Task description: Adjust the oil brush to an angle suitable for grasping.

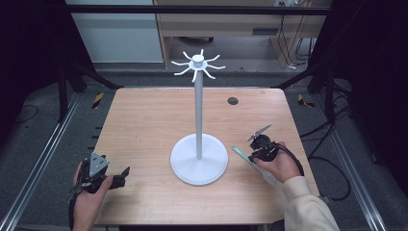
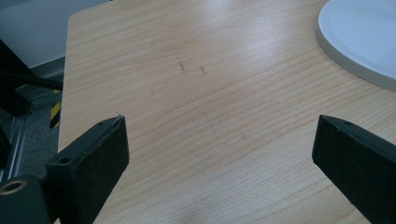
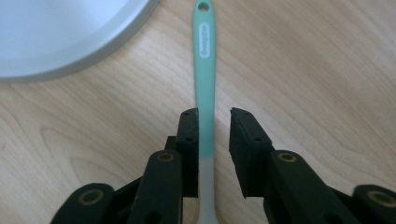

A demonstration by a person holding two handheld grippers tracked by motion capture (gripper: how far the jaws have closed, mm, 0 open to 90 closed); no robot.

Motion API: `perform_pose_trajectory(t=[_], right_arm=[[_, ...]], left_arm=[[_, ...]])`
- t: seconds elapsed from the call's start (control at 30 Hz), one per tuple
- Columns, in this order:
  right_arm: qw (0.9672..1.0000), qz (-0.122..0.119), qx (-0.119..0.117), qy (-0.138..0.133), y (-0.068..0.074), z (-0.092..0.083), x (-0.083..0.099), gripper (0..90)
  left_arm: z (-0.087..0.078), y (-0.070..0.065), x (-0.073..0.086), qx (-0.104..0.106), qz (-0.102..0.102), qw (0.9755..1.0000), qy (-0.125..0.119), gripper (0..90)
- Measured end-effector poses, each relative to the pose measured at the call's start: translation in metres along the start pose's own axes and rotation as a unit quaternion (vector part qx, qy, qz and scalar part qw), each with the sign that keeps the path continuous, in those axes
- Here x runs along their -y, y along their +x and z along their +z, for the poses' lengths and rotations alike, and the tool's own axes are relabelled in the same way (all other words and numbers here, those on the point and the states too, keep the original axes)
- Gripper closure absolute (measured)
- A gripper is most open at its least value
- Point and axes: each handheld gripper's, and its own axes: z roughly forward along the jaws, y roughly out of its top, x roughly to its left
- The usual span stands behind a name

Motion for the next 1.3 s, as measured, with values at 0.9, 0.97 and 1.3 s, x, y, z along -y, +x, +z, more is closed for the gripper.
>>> perform_pose_trajectory(t=[0.9, 0.97, 1.3], right_arm=[[0.9963, -0.016, -0.012, 0.084, 0.0, 0.017, 0.004, 79.7], [0.9962, -0.017, -0.015, 0.084, 0.0, 0.017, 0.004, 81.4], [0.9973, -0.008, -0.038, 0.062, -0.002, 0.006, 0.005, 82.4]], left_arm=[[0.0, -0.001, -0.001, -0.003, 0.007, 1.0, 0.002, 3.4], [0.0, -0.001, -0.001, -0.003, 0.008, 1.0, 0.002, 3.4], [0.0, -0.001, -0.001, -0.004, 0.008, 1.0, 0.003, 3.4]])
